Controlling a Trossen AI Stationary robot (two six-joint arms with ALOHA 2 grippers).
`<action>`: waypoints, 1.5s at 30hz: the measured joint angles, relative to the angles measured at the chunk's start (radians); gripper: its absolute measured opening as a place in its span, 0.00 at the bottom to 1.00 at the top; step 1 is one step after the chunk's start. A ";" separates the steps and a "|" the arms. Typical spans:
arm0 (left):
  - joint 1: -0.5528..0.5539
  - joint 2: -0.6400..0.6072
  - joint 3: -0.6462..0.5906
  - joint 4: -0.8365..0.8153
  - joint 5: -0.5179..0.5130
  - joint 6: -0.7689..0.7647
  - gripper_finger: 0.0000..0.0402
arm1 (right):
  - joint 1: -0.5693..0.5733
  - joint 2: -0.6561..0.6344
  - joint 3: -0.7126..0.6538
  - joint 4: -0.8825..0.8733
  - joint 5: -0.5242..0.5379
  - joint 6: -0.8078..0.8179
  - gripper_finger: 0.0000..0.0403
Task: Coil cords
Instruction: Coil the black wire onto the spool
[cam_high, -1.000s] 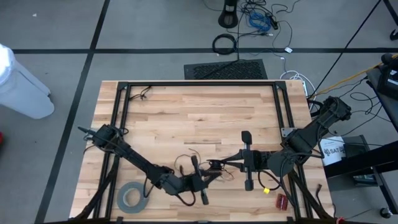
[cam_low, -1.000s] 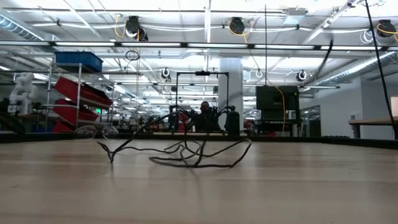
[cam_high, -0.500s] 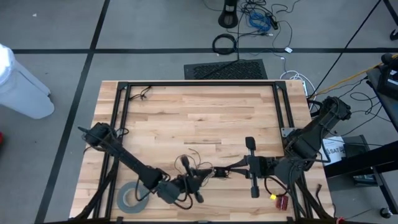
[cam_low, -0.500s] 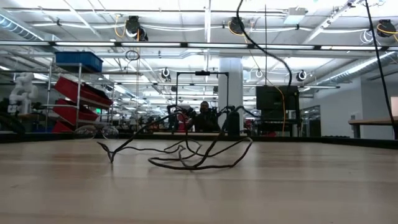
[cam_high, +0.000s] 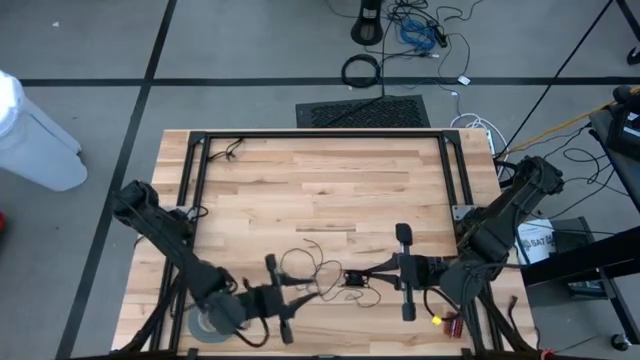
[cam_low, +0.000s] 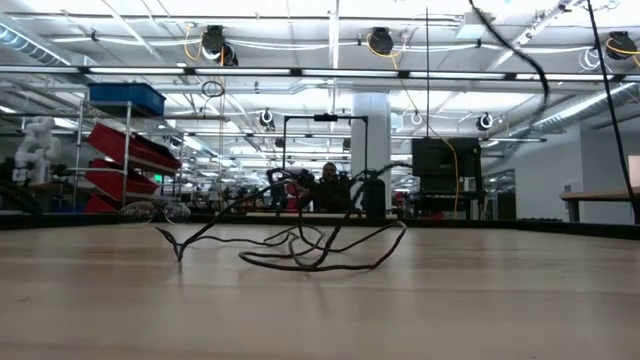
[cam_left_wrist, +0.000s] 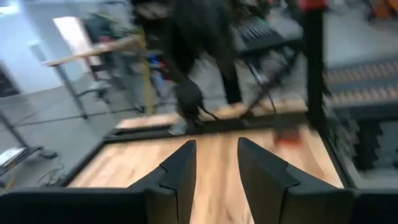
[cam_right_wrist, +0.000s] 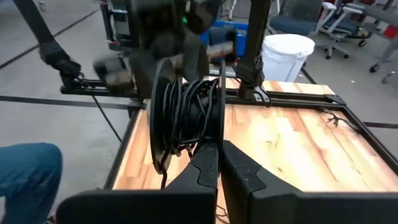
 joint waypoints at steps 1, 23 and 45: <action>-0.001 -0.008 0.000 0.033 -0.019 0.002 0.31 | -0.002 0.003 0.000 -0.002 0.002 -0.001 0.00; 0.107 0.021 0.000 0.256 0.275 0.014 0.31 | -0.024 0.009 0.000 -0.045 -0.001 -0.001 0.00; 0.165 0.065 0.000 0.347 0.314 0.031 0.15 | -0.059 0.024 0.000 -0.039 0.002 -0.012 0.00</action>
